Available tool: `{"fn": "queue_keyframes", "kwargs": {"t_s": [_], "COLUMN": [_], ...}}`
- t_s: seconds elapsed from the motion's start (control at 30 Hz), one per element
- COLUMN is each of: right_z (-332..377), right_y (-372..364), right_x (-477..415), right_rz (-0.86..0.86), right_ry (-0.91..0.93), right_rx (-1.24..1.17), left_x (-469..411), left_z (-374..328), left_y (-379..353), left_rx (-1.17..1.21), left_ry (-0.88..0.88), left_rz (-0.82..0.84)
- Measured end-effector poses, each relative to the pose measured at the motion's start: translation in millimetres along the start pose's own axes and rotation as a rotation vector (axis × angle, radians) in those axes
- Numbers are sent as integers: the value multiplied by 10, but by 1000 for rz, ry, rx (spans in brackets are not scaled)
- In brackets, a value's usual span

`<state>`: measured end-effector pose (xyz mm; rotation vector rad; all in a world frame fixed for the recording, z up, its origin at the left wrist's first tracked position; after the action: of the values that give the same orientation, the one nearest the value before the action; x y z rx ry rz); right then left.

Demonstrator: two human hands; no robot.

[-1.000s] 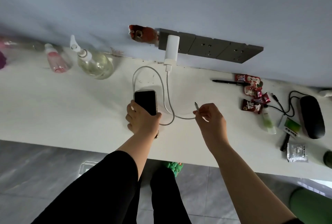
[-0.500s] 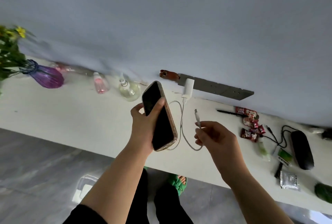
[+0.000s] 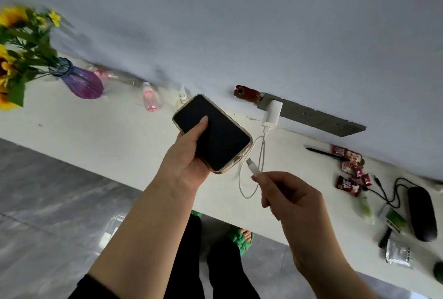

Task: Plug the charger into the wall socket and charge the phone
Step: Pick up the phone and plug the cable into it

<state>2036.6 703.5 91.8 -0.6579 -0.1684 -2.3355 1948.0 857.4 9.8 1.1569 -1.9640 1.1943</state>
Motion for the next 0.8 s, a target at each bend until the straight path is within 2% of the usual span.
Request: {"fn": "queue_keyframes", "kwargs": {"t_s": [0.2, 0.8], "right_z": [32, -29], "right_y": [-13, -95], "right_x": [-37, -67], "right_rz": [-27, -48], "right_ry": [-6, -70], "right_rx": [99, 54], "left_x": [65, 46], "left_z": [-107, -107], "left_y": [5, -17], "left_rx": [-20, -44], "left_ry": [-10, -30], "left_rz": [-44, -24]}}
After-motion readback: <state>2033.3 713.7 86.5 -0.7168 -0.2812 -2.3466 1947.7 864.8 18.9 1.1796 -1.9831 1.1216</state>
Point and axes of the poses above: each hand's wrist, its own x-axis away from the middle knuckle, its own y-axis out of the back of the hand, z = x × y, the point moved 10 cm from there along -x, towards the middle knuckle, and after that the axes turned 14 degrees about -x, right-handed, at the moved point
